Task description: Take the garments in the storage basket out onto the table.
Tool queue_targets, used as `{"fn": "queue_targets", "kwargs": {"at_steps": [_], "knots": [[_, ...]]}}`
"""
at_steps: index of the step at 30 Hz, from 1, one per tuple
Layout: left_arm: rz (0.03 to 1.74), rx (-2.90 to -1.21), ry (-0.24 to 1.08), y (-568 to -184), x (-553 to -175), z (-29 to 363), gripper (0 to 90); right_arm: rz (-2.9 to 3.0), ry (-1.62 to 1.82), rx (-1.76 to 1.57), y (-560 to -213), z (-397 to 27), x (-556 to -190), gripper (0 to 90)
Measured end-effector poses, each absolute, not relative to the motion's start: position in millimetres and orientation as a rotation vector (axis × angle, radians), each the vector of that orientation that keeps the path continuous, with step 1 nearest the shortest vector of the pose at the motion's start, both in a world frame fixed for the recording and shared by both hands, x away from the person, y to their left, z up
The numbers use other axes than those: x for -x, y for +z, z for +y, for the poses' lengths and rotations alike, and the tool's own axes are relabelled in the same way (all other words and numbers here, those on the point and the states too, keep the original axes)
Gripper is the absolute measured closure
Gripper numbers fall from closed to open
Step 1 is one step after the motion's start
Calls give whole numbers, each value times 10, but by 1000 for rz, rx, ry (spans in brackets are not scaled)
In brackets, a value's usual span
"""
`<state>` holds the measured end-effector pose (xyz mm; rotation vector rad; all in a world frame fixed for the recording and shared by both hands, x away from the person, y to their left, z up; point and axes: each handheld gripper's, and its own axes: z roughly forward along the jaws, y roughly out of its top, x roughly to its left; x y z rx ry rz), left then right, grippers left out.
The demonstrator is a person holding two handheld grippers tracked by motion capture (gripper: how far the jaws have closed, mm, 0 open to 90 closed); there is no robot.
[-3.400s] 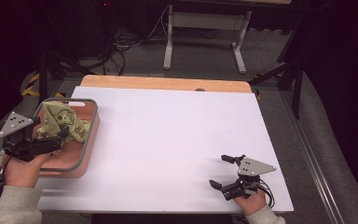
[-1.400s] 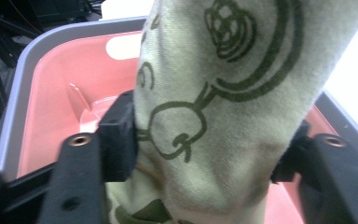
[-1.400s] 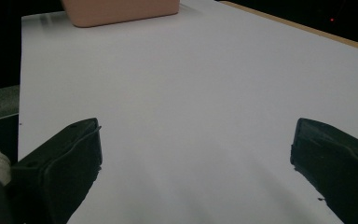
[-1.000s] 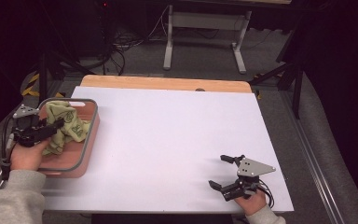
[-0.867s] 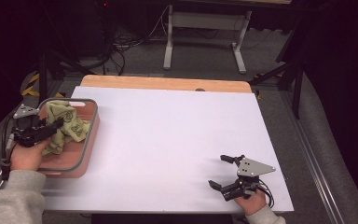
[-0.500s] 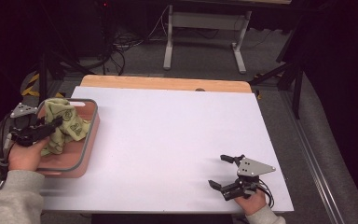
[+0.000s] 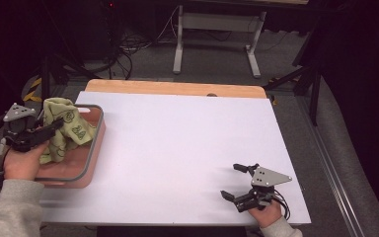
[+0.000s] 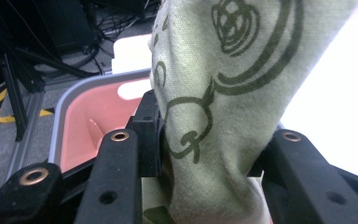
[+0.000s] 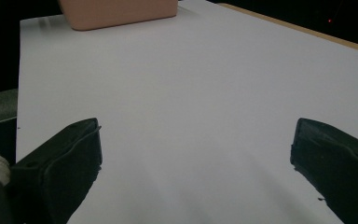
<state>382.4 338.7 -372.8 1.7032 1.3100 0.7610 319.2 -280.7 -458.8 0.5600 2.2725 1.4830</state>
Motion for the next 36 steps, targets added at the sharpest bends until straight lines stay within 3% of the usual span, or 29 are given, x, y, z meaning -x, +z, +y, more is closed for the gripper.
{"fn": "queue_targets", "kwargs": {"at_steps": [36], "knots": [[1125, -1616, 727, -2959, -3491, 3137, 610, 2271, 1479, -551, -4587, -2804, -3181, 25]]}}
